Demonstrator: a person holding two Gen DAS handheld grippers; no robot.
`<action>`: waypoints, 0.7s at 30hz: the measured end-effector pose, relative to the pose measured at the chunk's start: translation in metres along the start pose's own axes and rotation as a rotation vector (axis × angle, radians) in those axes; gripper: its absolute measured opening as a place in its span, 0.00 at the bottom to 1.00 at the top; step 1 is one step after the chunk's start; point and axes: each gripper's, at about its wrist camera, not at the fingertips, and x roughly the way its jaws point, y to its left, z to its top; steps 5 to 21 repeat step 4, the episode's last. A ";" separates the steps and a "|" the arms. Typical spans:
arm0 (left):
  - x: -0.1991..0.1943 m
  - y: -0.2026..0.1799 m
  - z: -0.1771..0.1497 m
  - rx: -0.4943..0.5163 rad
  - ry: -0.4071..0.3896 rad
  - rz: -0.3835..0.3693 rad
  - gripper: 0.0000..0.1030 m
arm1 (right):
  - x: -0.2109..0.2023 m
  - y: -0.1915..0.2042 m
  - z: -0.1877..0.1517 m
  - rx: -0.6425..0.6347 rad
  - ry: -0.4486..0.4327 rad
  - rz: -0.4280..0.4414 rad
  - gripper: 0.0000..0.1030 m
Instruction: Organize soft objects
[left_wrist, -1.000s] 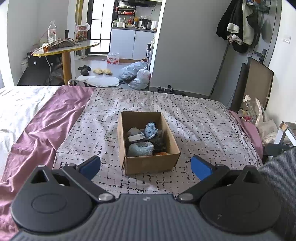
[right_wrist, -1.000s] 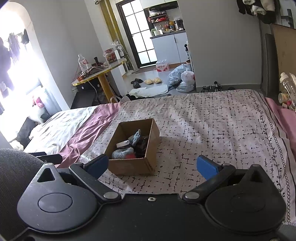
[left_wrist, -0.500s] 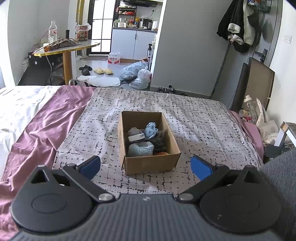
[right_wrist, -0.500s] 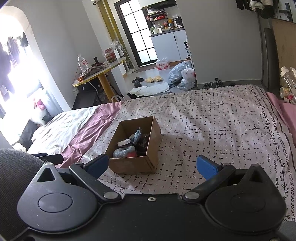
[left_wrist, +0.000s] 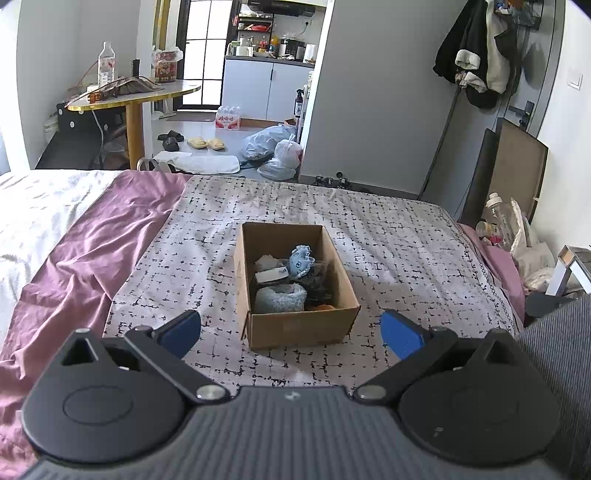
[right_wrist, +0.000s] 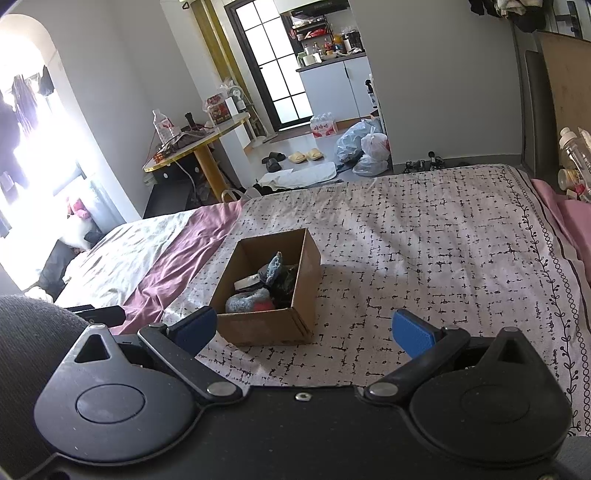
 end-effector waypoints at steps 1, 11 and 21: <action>0.000 0.000 0.000 -0.001 -0.001 -0.001 1.00 | 0.000 0.000 0.000 0.004 0.002 0.001 0.99; 0.000 0.000 0.000 -0.002 -0.003 0.001 1.00 | 0.001 -0.001 -0.002 0.014 0.007 0.002 0.99; 0.000 0.000 0.000 -0.002 -0.003 0.001 1.00 | 0.001 -0.001 -0.002 0.014 0.007 0.002 0.99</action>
